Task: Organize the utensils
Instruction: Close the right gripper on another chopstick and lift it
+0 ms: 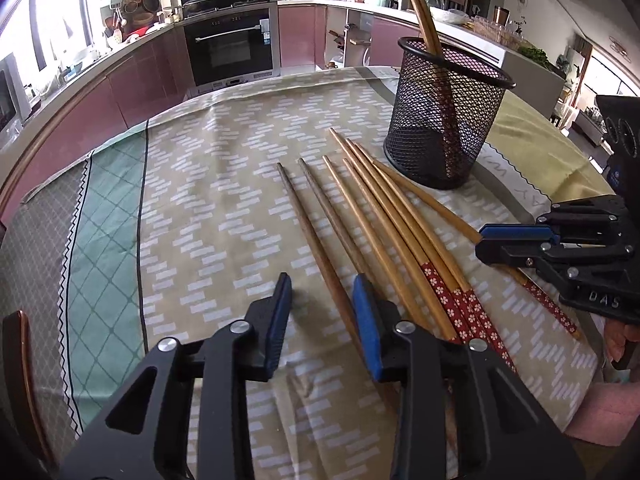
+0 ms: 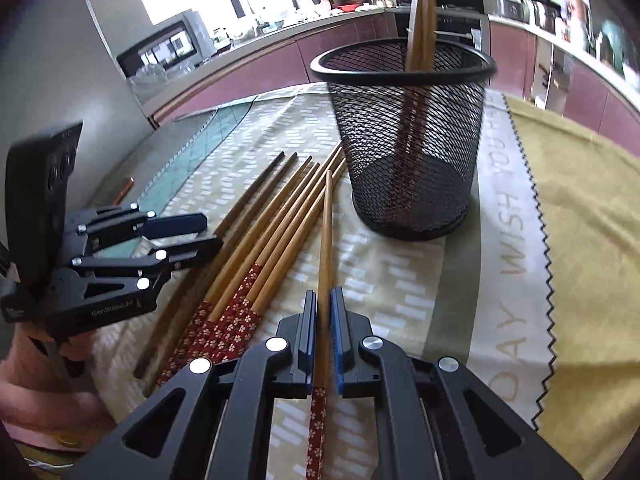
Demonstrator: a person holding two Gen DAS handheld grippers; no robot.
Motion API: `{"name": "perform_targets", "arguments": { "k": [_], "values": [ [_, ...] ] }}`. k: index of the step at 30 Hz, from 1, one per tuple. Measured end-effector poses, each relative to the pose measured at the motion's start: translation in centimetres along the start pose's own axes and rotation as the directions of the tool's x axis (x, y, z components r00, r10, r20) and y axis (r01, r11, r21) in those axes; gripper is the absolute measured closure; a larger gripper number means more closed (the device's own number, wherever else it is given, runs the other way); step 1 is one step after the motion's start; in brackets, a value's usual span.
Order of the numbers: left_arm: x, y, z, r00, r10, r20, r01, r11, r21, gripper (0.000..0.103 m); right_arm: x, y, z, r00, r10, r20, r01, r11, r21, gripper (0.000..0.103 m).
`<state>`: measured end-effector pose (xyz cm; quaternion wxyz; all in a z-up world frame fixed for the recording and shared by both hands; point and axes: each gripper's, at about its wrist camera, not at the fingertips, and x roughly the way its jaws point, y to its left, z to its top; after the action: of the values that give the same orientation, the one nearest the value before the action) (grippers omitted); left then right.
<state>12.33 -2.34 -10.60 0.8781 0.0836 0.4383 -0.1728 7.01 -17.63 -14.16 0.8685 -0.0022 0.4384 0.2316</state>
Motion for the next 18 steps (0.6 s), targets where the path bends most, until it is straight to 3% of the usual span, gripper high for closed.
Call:
{"name": "perform_targets", "arguments": {
  "k": [4, 18],
  "values": [
    [0.0, 0.0, 0.1, 1.000, -0.005, 0.001, 0.005, 1.000, -0.017, 0.089, 0.5, 0.2, 0.4, 1.000, -0.007, 0.000, 0.007, 1.000, -0.011, 0.095],
    [-1.5, 1.1, -0.2, 0.999, -0.025, 0.045, 0.030, 0.993, -0.113, 0.095, -0.4, -0.3, 0.8, 0.995, 0.083, 0.053, -0.086, 0.995, 0.052, 0.097]
  ]
}}
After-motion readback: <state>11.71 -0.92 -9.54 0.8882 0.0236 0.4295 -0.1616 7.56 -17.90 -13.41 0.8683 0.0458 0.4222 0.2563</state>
